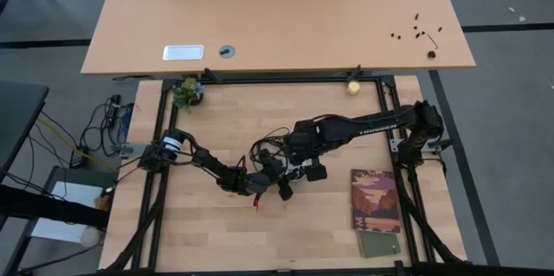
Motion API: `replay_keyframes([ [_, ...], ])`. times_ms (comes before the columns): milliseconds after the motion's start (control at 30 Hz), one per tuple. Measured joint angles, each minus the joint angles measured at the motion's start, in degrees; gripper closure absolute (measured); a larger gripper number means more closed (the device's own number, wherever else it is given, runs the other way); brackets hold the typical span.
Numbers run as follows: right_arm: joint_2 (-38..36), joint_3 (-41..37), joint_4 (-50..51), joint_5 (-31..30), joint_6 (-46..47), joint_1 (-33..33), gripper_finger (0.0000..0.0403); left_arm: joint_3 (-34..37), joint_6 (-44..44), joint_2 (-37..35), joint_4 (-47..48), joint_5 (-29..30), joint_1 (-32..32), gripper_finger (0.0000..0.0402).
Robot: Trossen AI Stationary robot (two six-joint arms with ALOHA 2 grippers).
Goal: Screw lightbulb
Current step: Insert the white lightbulb into the silver lamp
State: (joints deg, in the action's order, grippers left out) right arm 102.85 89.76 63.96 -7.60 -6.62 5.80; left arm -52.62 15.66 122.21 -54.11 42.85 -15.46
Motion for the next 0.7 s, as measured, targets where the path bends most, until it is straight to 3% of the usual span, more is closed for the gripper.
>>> replay_keyframes([
  [200, 0.0, 0.3, -0.4, -3.2, -13.3, 1.2, 0.0013, 0.0, -0.3, 0.0, 0.1, 0.0, 0.0, 0.0218],
  [700, 0.1, 0.3, -1.5, 0.5, -21.4, 1.2, 0.0019, 0.0, -2.1, 0.0, 2.3, -2.5, 0.0, 0.0218],
])
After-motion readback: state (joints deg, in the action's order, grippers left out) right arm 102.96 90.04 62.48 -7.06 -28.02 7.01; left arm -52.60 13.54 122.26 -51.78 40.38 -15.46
